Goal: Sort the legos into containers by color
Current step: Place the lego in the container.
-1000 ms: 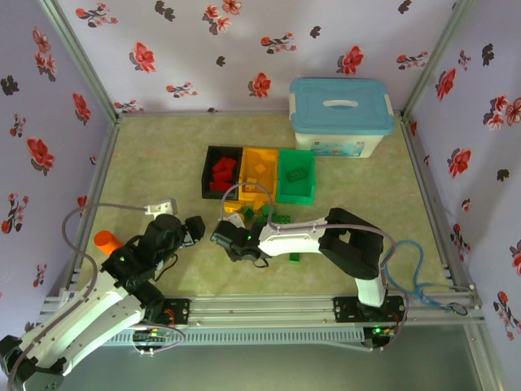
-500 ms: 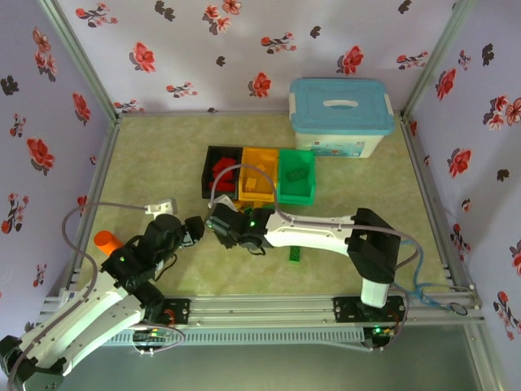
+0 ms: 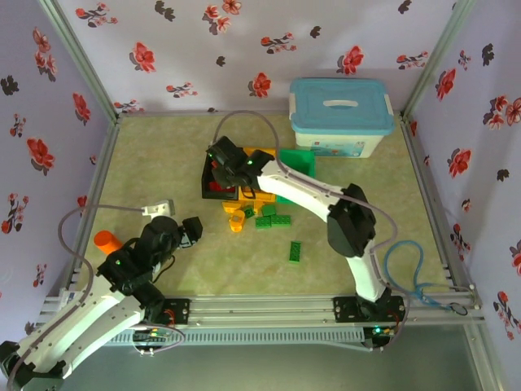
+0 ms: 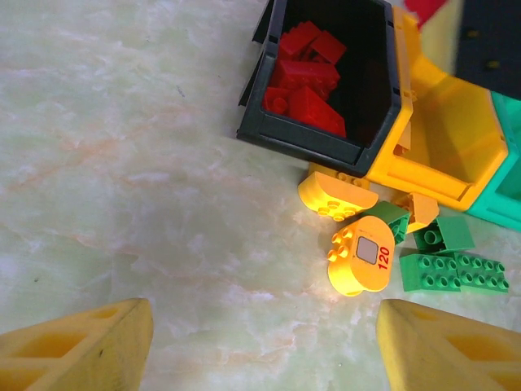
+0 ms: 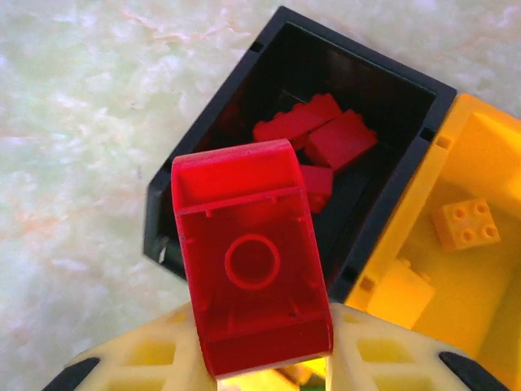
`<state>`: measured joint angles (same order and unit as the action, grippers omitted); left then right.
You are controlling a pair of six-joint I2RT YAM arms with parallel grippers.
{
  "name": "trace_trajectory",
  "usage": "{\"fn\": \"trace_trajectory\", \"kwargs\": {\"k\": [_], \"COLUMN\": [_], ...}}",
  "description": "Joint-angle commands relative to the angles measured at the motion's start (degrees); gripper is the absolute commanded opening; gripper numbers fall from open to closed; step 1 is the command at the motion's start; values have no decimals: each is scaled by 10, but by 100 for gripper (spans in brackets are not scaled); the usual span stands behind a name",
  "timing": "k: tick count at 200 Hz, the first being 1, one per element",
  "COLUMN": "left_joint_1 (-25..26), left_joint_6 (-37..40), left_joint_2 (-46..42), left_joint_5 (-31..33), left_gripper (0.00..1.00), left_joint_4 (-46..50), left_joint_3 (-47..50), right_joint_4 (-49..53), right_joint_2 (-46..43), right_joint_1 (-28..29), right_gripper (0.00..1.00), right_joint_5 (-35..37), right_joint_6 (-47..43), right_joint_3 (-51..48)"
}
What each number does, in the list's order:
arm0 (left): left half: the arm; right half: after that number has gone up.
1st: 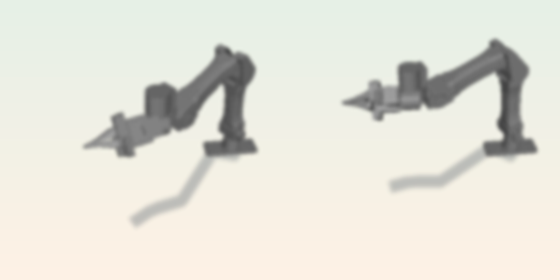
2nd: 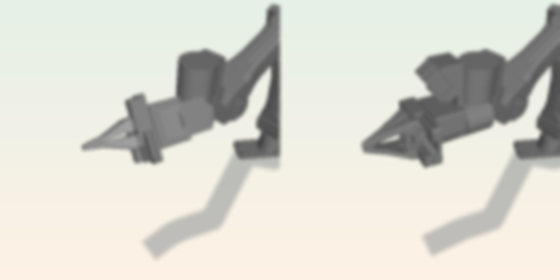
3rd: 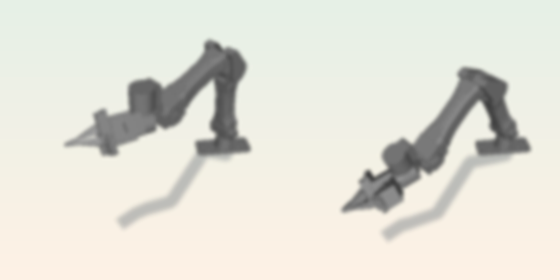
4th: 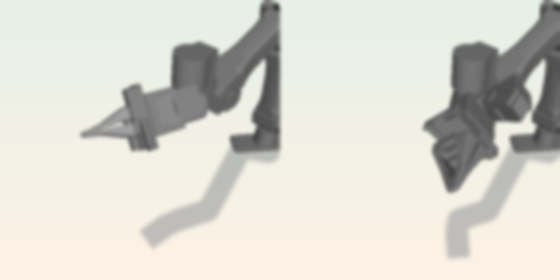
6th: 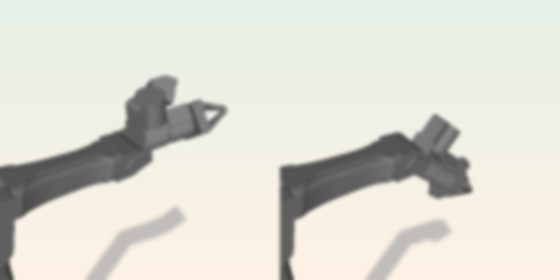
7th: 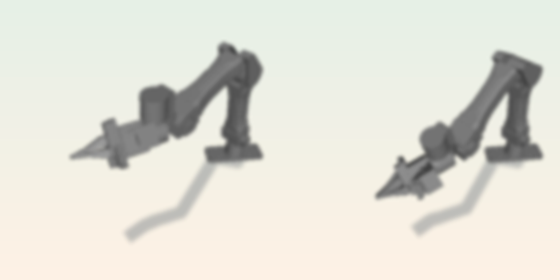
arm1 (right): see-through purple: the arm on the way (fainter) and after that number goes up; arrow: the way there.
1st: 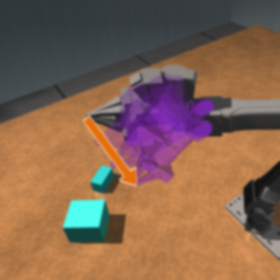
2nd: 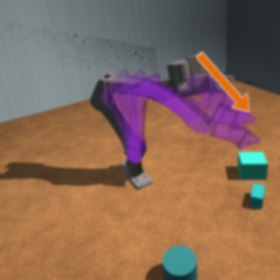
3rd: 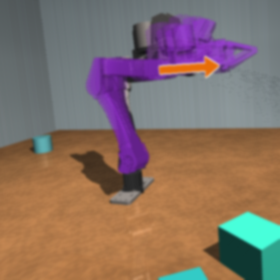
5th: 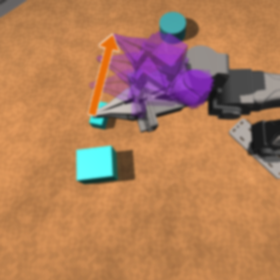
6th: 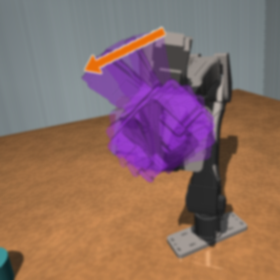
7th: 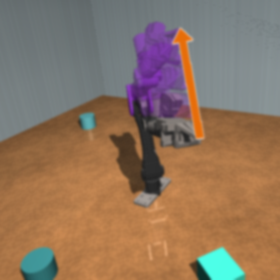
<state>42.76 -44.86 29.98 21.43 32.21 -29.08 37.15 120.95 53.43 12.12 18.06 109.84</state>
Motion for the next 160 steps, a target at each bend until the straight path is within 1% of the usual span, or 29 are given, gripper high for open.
{"fn": "trace_trajectory", "kwargs": {"k": [1,20,29,34,37,39,45,47,50,55,80,106,141,160], "left_joint_1": [1,2,1,2,1,1,1,1,1,1,3,9,29,36], "left_joint_6": [-5,-6,-5,-4,-2,-1,1,2,3,5,16,26,44,53], "left_joint_2": [-6,-5,-4,-2,-1,-1,1,2,3,6,30,72,157,208], "left_joint_5": [-4,-13,-17,-20,-21,-21,-25,-26,-27,-30,-48,-74,-94,-100], "left_gripper": [73,73,73,73,73,73,73,73,73,73,74,75,78,80], "left_joint_4": [10,4,3,3,2,3,3,3,3,3,-7,-37,-77,-92], "left_joint_3": [2,6,6,6,5,5,4,3,3,1,-4,-7,-24,-38], "right_joint_4": [56,74,86,92,96,98,104,106,107,106,82,42,-34,-60], "right_joint_2": [47,82,95,100,103,105,106,105,104,99,50,-25,-148,-205], "right_joint_1": [-9,-20,-21,-22,-21,-21,-21,-21,-21,-21,-12,-6,-7,-12], "right_gripper": [31,32,35,43,50,56,79,85,90,94,96,96,98,99], "right_joint_5": [-19,-26,-19,-13,-10,-7,-2,-1,-1,0,9,18,34,50], "right_joint_6": [-26,-26,-28,-28,-28,-28,-26,-25,-25,-24,-27,-24,-4,12], "right_joint_3": [63,108,130,140,147,151,161,163,165,165,126,44,-116,-200]}}
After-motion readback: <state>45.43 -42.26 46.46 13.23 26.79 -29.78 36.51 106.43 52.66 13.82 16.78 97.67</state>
